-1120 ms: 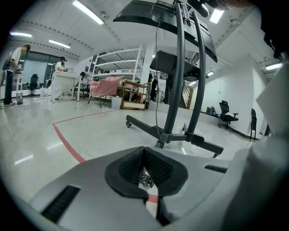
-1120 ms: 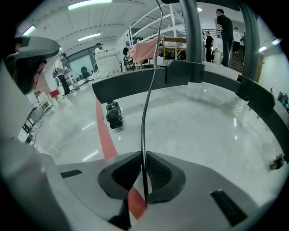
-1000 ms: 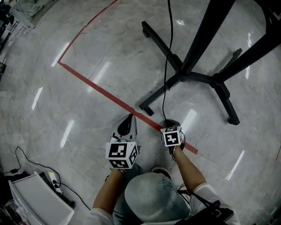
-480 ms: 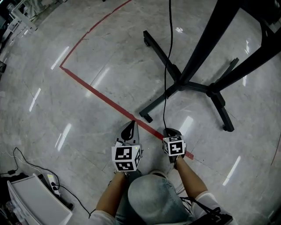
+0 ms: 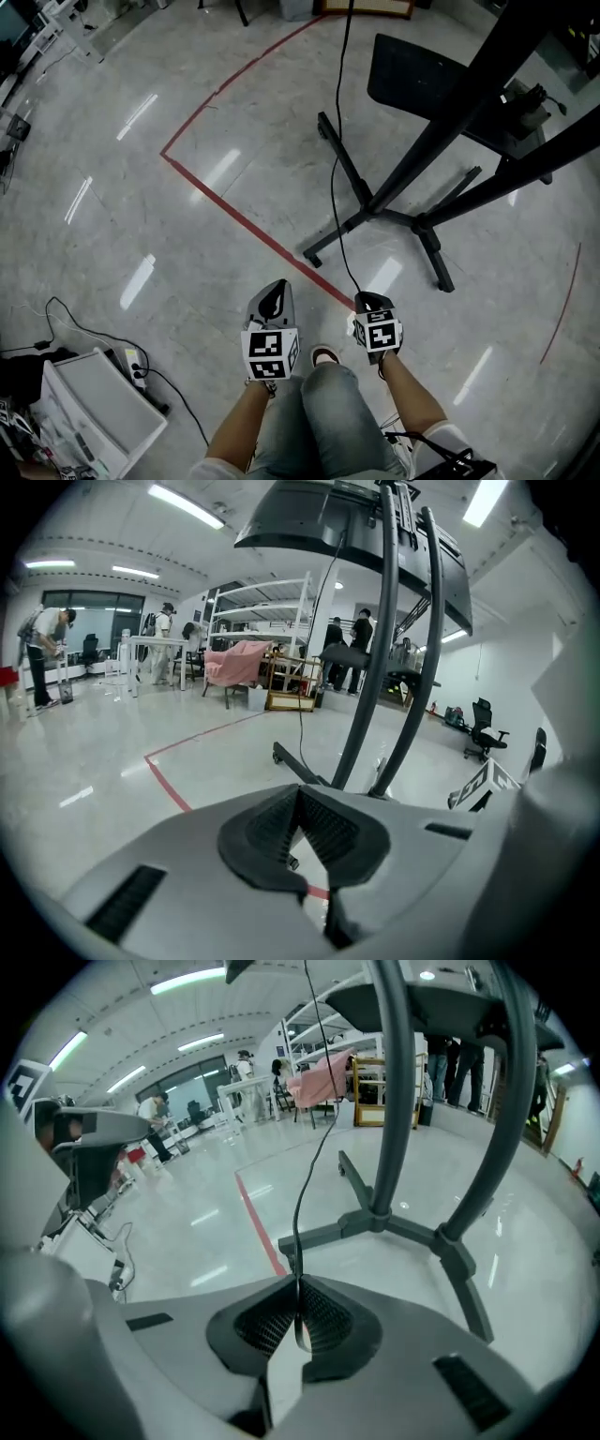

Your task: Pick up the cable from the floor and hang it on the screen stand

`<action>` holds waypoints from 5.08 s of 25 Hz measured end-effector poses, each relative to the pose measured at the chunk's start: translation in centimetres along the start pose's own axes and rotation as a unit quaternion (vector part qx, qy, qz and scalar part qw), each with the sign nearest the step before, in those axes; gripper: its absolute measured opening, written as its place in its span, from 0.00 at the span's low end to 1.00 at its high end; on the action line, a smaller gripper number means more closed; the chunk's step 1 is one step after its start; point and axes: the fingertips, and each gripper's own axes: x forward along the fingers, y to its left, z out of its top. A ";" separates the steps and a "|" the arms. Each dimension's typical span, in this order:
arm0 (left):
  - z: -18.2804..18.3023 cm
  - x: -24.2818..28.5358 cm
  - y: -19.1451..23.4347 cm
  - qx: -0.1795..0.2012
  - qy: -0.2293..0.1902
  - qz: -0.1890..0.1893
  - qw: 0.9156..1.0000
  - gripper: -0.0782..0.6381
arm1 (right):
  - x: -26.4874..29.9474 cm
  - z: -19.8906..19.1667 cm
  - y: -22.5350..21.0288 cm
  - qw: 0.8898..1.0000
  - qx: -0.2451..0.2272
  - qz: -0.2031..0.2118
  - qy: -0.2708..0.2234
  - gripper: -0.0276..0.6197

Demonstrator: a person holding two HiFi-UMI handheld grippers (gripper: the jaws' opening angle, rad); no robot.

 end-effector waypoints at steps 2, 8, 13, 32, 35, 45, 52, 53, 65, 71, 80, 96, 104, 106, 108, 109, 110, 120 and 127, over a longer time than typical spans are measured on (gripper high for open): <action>3.4 -2.8 -0.9 -0.002 -0.004 -0.002 1.000 0.11 | -3.8 2.2 1.1 1.000 -0.008 0.003 -0.004 0.09; 12.5 -10.3 -3.2 -0.017 -0.014 0.001 1.000 0.11 | -14.6 9.1 3.5 0.999 -0.027 0.003 -0.021 0.09; 18.2 -16.0 -5.8 -0.012 -0.025 -0.013 1.000 0.11 | -22.4 13.7 5.0 0.998 -0.052 -0.005 -0.040 0.09; 31.6 -32.0 -10.7 -0.018 -0.105 -0.028 0.994 0.11 | -47.1 26.0 10.1 0.985 -0.033 -0.004 -0.172 0.09; 33.6 -33.1 -11.3 -0.016 -0.126 -0.036 0.991 0.11 | -49.5 27.9 11.0 0.982 -0.038 0.000 -0.184 0.09; 41.9 -33.6 -14.3 0.024 -0.163 -0.077 0.983 0.11 | -56.0 35.3 10.7 0.969 -0.037 0.006 -0.243 0.09; 47.7 -34.0 -17.0 0.055 -0.178 -0.105 0.977 0.11 | -60.0 40.6 8.9 0.961 -0.037 0.021 -0.272 0.09; 48.5 -33.6 -17.4 0.058 -0.182 -0.107 0.976 0.11 | -60.6 41.6 8.4 0.960 -0.038 0.022 -0.277 0.09; 60.3 -28.2 -21.0 0.062 -0.225 -0.091 0.968 0.11 | -66.7 55.2 3.9 0.937 -0.072 0.049 -0.338 0.09; 66.3 -27.5 -23.5 0.072 -0.254 -0.096 0.960 0.11 | -70.4 60.1 2.4 0.926 -0.084 0.057 -0.362 0.09; 74.3 -27.7 -26.7 0.106 -0.294 -0.103 0.944 0.11 | -76.2 65.7 0.7 0.909 -0.107 0.058 -0.399 0.09; 82.9 -29.8 -29.2 0.115 -0.330 -0.097 0.932 0.11 | -86.4 73.1 1.0 0.879 -0.134 0.052 -0.456 0.09; 86.0 -31.2 -29.0 0.124 -0.340 -0.083 0.928 0.11 | -90.6 76.4 1.4 0.868 -0.147 0.033 -0.474 0.09; 86.8 -31.7 -29.2 0.125 -0.343 -0.085 0.927 0.11 | -91.6 77.4 1.6 0.865 -0.151 0.026 -0.478 0.09; 87.7 -32.1 -29.5 0.124 -0.345 -0.089 0.926 0.11 | -92.5 78.4 1.7 0.863 -0.151 0.019 -0.482 0.09; 88.2 -32.3 -29.6 0.125 -0.347 -0.089 0.925 0.11 | -92.9 79.0 1.6 0.862 -0.150 0.016 -0.484 0.09; 88.7 -32.5 -29.7 0.127 -0.349 -0.088 0.924 0.11 | -93.1 79.5 1.5 0.862 -0.149 0.014 -0.485 0.09; 91.8 -32.4 -30.1 0.139 -0.348 -0.087 0.923 0.11 | -92.9 83.1 -0.1 0.875 -0.139 -0.015 -0.464 0.09; 91.7 -30.9 -30.8 0.134 -0.335 -0.101 0.927 0.11 | -91.4 83.1 -2.1 0.886 -0.119 -0.029 -0.447 0.09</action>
